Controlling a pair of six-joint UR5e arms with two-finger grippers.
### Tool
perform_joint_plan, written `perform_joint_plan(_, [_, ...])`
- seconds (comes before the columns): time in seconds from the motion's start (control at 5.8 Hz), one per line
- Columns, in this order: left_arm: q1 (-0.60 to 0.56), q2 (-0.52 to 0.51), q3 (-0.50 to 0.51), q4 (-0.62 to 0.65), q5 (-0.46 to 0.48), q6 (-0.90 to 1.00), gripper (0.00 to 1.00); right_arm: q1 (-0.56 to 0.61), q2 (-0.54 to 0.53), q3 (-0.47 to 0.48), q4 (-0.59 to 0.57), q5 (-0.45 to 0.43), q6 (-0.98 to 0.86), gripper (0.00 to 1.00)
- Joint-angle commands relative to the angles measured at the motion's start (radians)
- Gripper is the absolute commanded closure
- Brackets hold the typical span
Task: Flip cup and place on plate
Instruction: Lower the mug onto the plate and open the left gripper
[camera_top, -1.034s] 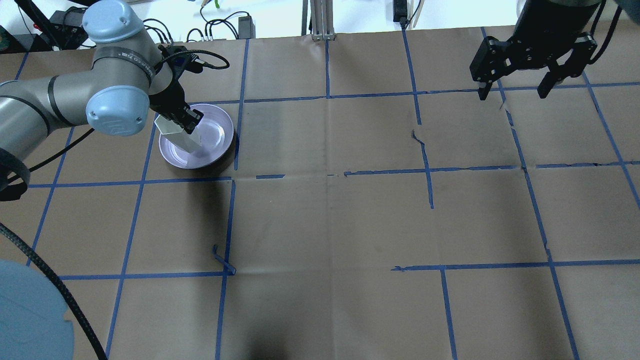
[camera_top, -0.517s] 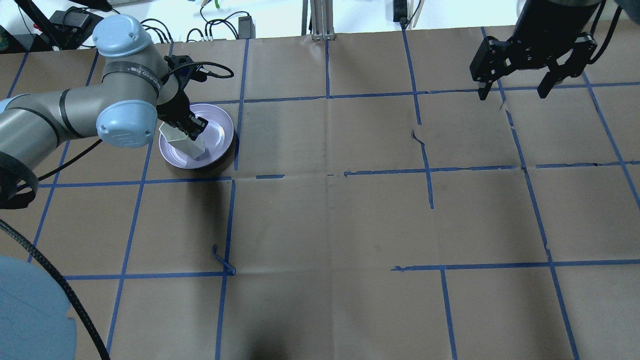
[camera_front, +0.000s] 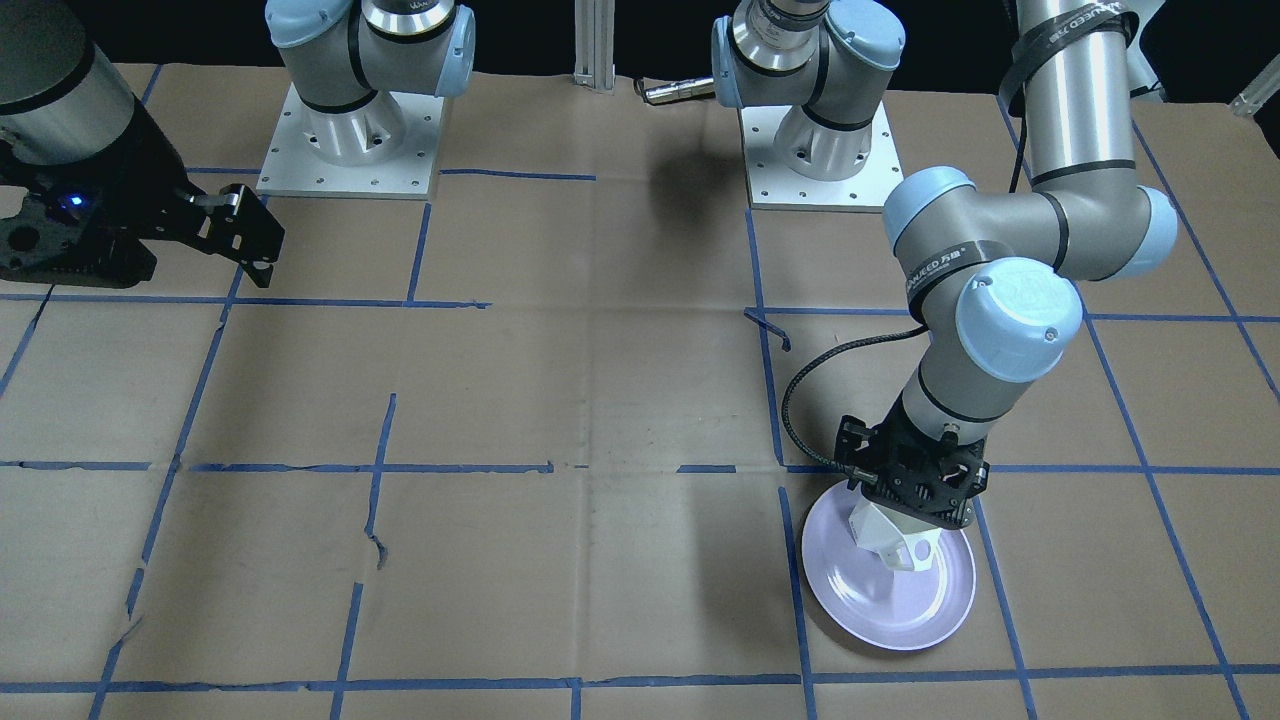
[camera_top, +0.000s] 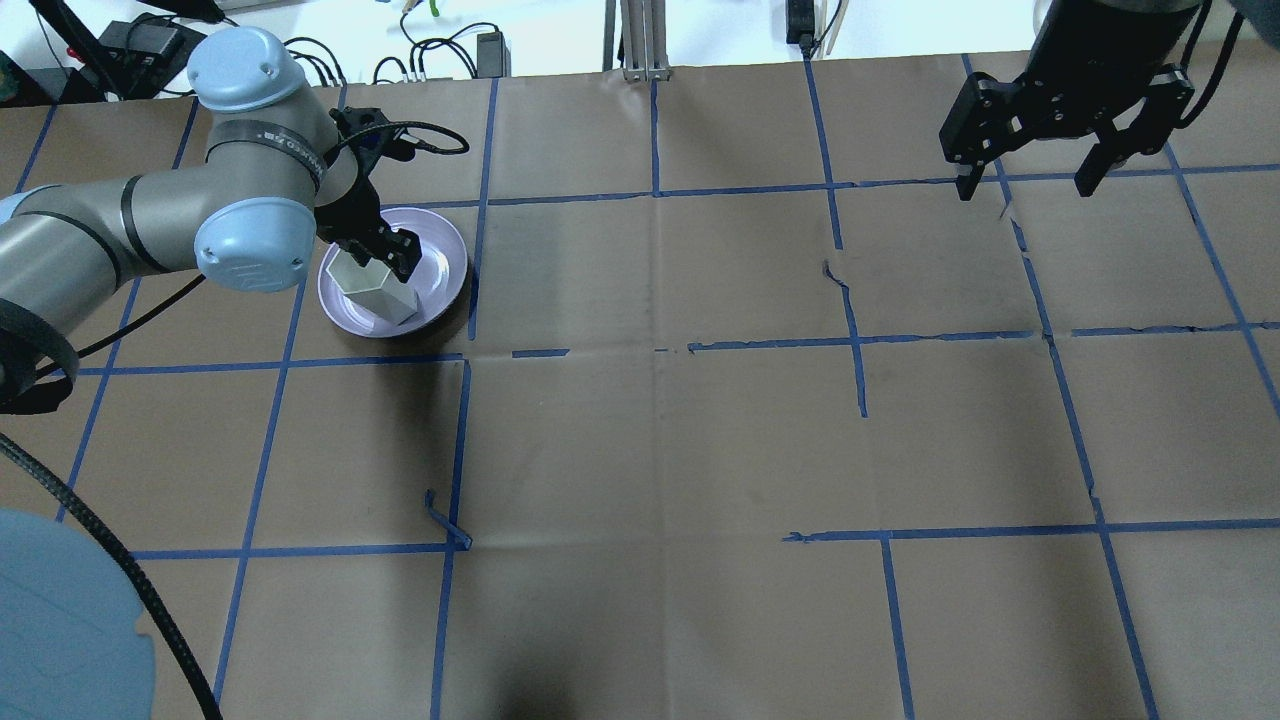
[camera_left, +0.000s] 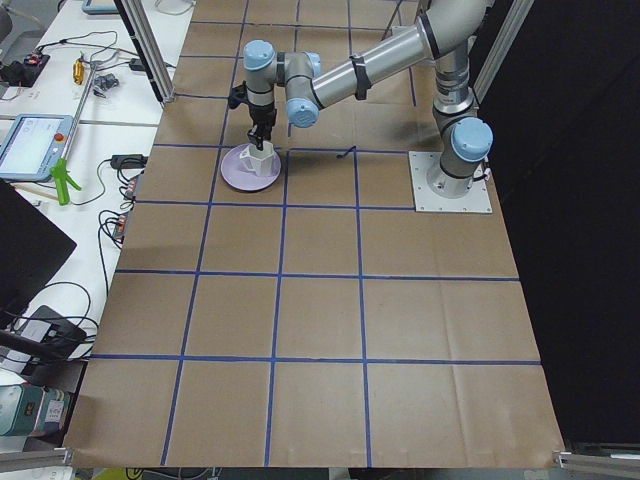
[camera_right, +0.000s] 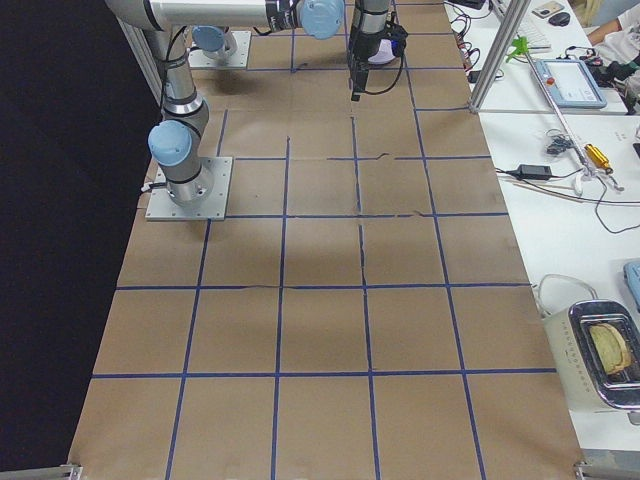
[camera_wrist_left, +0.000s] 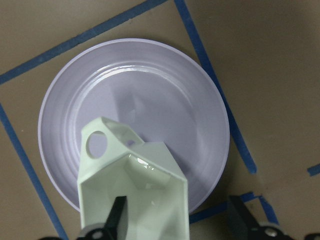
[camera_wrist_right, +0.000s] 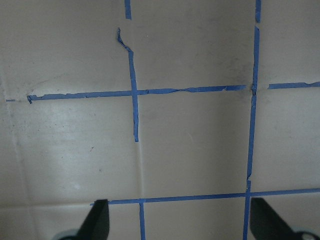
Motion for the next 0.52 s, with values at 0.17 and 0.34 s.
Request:
perform_joint_plan(0.17, [-0.017,0.120,0.137,-0.344,-0.010,-0.129,0.01,0.000,0.000,0.000,0.000,0.000,0.000,0.00])
perform_joint_plan(0.34, [-0.038,0.152,0.234,-0.524,-0.010,-0.197,0.01,0.000,0.000,0.000,0.000,0.000,0.000,0.00])
